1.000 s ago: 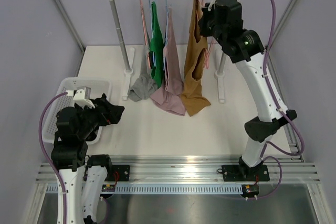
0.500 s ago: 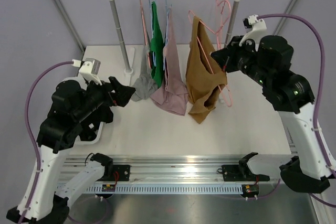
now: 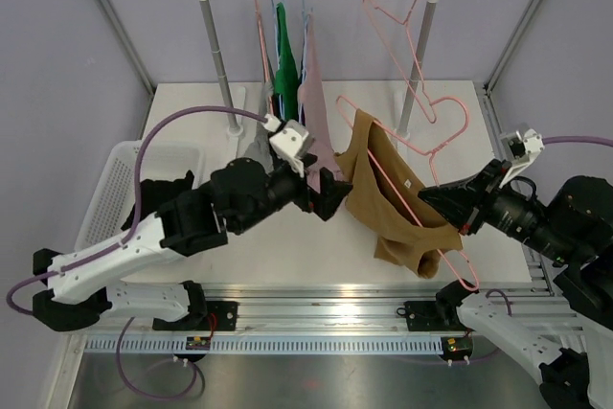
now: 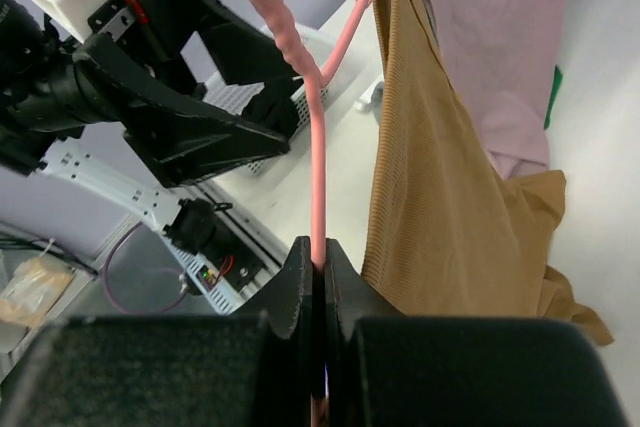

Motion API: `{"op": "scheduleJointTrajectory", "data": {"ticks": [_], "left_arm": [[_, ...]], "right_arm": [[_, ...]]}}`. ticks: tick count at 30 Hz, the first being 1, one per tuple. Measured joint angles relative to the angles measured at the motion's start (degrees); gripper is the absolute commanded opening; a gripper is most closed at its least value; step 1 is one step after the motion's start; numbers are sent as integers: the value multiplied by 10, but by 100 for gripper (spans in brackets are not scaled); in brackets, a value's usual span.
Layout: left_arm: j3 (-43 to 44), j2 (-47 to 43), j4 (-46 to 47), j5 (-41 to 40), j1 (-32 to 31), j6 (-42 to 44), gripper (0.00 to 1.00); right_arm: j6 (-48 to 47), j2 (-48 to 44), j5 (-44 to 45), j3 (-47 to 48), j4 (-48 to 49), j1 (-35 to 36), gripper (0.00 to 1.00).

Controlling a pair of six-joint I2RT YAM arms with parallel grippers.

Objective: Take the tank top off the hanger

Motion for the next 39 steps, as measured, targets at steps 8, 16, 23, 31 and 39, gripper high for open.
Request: {"op": "scheduleJointTrajectory", "data": {"ticks": [8, 16, 23, 31, 39], "left_arm": [[8, 92, 111, -72, -46, 55, 95], [12, 122, 167, -94, -46, 75, 48], [24, 141, 165, -120, -48, 85, 0], [17, 97, 61, -241, -19, 18, 0], [-33, -29, -67, -202, 103, -99, 0]], "right_arm": [[13, -34, -31, -18, -45, 0, 0], [19, -72, -46, -33, -81, 0, 0], [12, -77, -38, -40, -90, 0, 0], [-32, -97, -84, -76, -92, 0, 0], [-66, -124, -175, -106, -14, 0, 0]]}}
